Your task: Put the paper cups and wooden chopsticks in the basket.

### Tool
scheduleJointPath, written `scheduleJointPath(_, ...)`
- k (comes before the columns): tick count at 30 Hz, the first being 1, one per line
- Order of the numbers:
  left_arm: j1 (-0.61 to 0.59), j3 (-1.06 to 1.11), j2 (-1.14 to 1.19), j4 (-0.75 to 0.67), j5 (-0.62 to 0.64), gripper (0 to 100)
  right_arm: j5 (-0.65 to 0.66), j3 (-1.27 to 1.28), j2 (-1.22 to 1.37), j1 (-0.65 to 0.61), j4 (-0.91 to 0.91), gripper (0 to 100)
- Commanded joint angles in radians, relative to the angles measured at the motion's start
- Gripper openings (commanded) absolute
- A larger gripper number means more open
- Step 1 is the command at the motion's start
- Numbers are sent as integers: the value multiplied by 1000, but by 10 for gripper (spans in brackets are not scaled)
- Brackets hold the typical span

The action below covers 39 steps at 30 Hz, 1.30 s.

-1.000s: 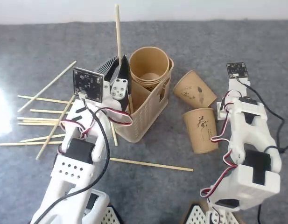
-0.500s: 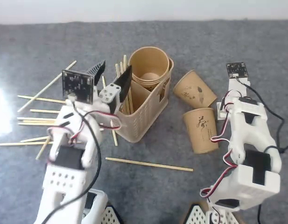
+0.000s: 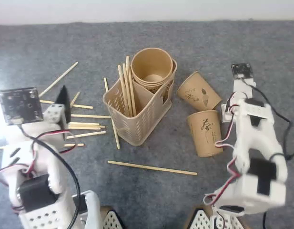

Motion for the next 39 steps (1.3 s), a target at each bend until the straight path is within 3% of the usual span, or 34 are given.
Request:
scheduleJointPath(1,-54,108,2,21,-61,228,146,-218,-217,-102,371,35)
scheduleJointPath(5,-57,272,0,-31,-110,228,293,-463,-274,-268,710,172)
scheduleJointPath(12,-86,469,-3,-147,-121,228,546,-605,-222,-532,1053,108)
scheduleJointPath(20,-279,654,-6,-203,-163,228,585,-420,-226,-760,1059,108)
scheduleJointPath(31,-606,717,-8,-172,-330,228,301,-226,-254,-1202,995,108)
scheduleJointPath(35,-718,736,-8,-155,-413,228,285,-123,-323,-1253,863,109)
scheduleJointPath(39,-882,739,-6,-216,-420,228,311,-40,-343,-1210,746,109)
